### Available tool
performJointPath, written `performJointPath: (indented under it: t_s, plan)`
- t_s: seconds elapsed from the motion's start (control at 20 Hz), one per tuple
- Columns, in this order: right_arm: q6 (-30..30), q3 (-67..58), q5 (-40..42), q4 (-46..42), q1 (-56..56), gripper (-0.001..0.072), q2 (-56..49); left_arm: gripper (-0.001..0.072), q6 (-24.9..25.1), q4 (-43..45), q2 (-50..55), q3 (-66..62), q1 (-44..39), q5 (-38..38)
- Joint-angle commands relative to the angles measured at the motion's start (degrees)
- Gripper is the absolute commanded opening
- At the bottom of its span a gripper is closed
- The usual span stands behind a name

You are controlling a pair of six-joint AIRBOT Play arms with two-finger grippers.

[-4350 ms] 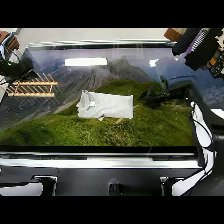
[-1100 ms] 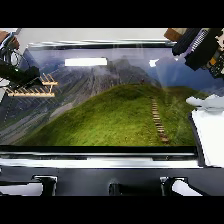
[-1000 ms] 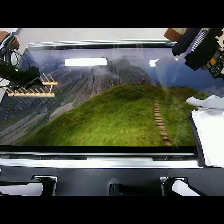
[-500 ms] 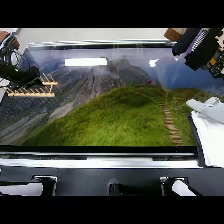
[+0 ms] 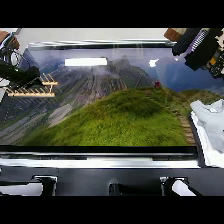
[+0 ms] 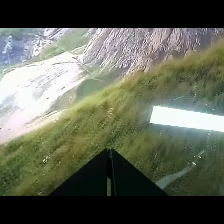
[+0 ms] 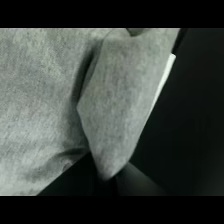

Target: Fold the clothes and pants, and hang the long-sleeved shirts on hangers.

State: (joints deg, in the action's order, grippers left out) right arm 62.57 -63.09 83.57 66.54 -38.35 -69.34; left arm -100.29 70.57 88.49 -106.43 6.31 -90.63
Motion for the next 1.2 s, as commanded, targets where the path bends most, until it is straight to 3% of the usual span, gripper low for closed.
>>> performJointPath:
  t_s: [0.0, 0.3, 0.35, 0.4, 0.6, 0.65, 0.75, 0.85, 0.95, 1.0, 1.15]
  plan:
    - [0.0, 4.0, 0.2, -4.6, 0.0, 0.0037, 0.0, 0.0017, 0.0, 0.0, 0.0, 0.0, 0.0, 0.0]
    - [0.0, 7.4, -0.3, -5.8, 0.0, 0.0048, 0.0, 0.0017, 0.0, 0.0, 0.0, 0.0, 0.0, 0.0]
    - [0.0, 7.4, -0.6, -6.5, 0.0, 0.0138, 0.0, 0.0017, 0.0, 0.0, 0.0, 0.0, 0.0, 0.0]
    - [-0.3, 7.4, -0.7, -8.3, 0.0, 0.0305, 0.0, 0.0017, 0.0, 0.0, 0.0, 0.0, 0.0, 0.0]
    - [-3.7, 6.1, 1.4, -16.9, 0.0, 0.0424, 1.7, 0.0017, 3.0, 1.0, 0.0, 0.0, 0.0, 0.0]
    - [-3.7, 4.4, 0.3, -15.6, 0.0, 0.0421, 2.3, 0.0017, 3.7, 2.2, 0.0, 0.0, 0.0, 0.0]
    - [-0.1, -0.7, -4.3, -3.1, 0.0, 0.0386, 2.9, 0.0017, 4.5, 5.3, 0.3, 0.0, 0.0, 0.0]
    - [8.2, -4.5, -11.6, 20.1, 0.5, 0.0211, 2.9, 0.0017, 6.2, 8.2, 1.0, 0.1, -0.1, 0.1]
    - [16.6, -4.9, -16.7, 38.2, 4.9, 0.0109, 2.8, 0.0017, 9.5, 10.2, 1.4, 2.7, -0.8, 1.9]
    - [20.4, -4.9, -17.0, 41.3, 9.0, 0.0041, 2.6, 0.0016, 11.5, 10.3, 1.4, 5.0, -1.2, 2.7]
    - [32.6, -4.9, -13.5, 39.2, 24.6, 0.0038, 1.9, 0.0016, 15.1, 10.3, 1.4, 12.4, -2.5, 4.8]
